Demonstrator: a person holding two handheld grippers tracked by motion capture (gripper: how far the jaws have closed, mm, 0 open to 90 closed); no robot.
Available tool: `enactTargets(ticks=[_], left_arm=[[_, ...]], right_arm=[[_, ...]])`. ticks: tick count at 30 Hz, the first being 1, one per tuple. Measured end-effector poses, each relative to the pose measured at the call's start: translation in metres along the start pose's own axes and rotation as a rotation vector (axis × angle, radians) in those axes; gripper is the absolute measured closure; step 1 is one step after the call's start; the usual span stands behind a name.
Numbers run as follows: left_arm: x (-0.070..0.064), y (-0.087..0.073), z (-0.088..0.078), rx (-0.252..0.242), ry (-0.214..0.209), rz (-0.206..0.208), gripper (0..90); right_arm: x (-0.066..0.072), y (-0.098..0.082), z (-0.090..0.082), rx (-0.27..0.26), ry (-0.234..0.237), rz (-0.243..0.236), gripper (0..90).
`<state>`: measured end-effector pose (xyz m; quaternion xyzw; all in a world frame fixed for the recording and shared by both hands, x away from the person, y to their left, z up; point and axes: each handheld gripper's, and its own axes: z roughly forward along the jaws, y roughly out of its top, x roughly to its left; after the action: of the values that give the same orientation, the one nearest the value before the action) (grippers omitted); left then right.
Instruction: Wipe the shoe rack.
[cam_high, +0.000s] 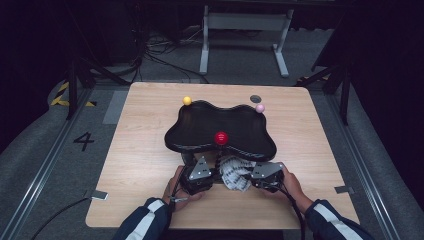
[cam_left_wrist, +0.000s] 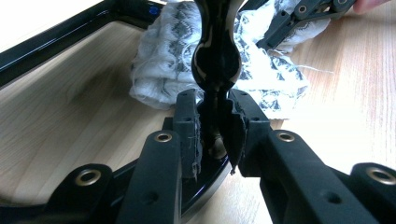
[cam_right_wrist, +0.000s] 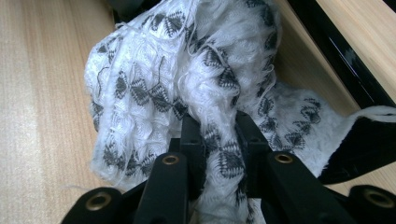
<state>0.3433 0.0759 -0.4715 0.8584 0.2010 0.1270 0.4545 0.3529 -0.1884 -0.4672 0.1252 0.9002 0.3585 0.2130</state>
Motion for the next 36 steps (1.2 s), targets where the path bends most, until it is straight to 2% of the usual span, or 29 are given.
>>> enactTargets(ticks=[4,6,8,10,13,14,15,16,17,20,21,22,23,24,25,26,28,29,31,33,35,36], left_arm=[[-0.002,0.000,0.002,0.008,0.009,-0.010,74.3],[-0.002,0.001,0.003,0.009,0.015,0.001,74.2],[-0.002,0.001,0.004,0.012,0.015,0.010,73.9],[-0.002,0.000,0.004,0.019,0.006,0.019,71.7],[-0.004,0.001,0.004,0.030,0.002,0.032,65.7],[-0.004,0.000,0.002,0.068,-0.008,0.048,64.3],[-0.003,0.000,0.002,0.060,-0.011,0.053,64.0],[-0.003,-0.001,0.000,0.084,-0.011,0.044,63.9],[-0.001,-0.002,-0.001,0.075,-0.007,0.058,63.5],[0.002,-0.004,-0.006,0.088,-0.001,0.034,64.5],[0.003,-0.004,-0.007,0.071,0.004,0.046,66.4],[0.002,-0.005,-0.008,0.066,-0.001,0.025,68.9],[0.002,-0.005,-0.007,0.058,-0.006,0.039,71.6],[0.000,-0.004,-0.006,0.060,0.000,0.050,74.4],[-0.002,-0.003,-0.005,0.073,0.003,0.037,74.9],[-0.001,-0.003,-0.005,0.072,0.004,0.054,74.7],[-0.002,-0.002,-0.003,0.059,-0.003,0.049,75.1],[-0.002,-0.002,-0.002,0.060,-0.011,0.042,75.2],[-0.003,-0.001,0.001,0.058,-0.017,0.044,75.2],[-0.005,0.000,0.005,0.051,-0.032,0.030,74.4],[-0.006,0.000,0.007,0.042,-0.039,-0.010,73.9],[-0.006,0.001,0.007,0.049,-0.040,-0.007,73.9]], right_arm=[[0.003,0.003,0.000,-0.004,0.008,0.005,76.8],[0.005,0.005,0.001,0.000,0.011,0.003,76.8],[0.007,0.007,0.001,0.007,-0.002,-0.020,76.8],[0.006,0.007,0.001,0.022,-0.006,-0.013,76.8],[0.002,0.004,0.000,0.054,-0.042,-0.019,76.9],[-0.001,0.002,0.000,0.065,-0.060,-0.013,77.0],[-0.003,0.000,0.001,0.064,-0.070,-0.001,77.0],[-0.005,-0.001,0.001,0.062,-0.071,0.006,77.0],[-0.008,-0.002,0.000,0.063,-0.073,0.012,77.0],[-0.010,-0.005,0.000,0.080,-0.103,0.000,76.8],[-0.011,-0.006,0.001,0.083,-0.108,-0.001,76.8],[-0.012,-0.006,0.000,0.088,-0.109,0.019,76.7],[-0.012,-0.007,0.000,0.083,-0.109,0.048,76.7],[-0.014,-0.008,0.000,0.089,-0.116,0.045,76.7],[-0.016,-0.008,0.000,0.090,-0.116,0.045,76.7],[-0.017,-0.009,0.001,0.090,-0.121,0.043,76.7],[-0.019,-0.010,0.001,0.090,-0.123,0.031,76.7],[-0.018,-0.010,0.000,0.098,-0.127,0.057,76.6],[-0.022,-0.012,0.001,0.094,-0.131,0.031,76.7],[-0.023,-0.012,0.001,0.099,-0.136,0.030,76.6],[-0.022,-0.011,0.001,0.105,-0.140,0.015,76.6],[-0.020,-0.010,0.001,0.104,-0.137,0.012,76.6]])
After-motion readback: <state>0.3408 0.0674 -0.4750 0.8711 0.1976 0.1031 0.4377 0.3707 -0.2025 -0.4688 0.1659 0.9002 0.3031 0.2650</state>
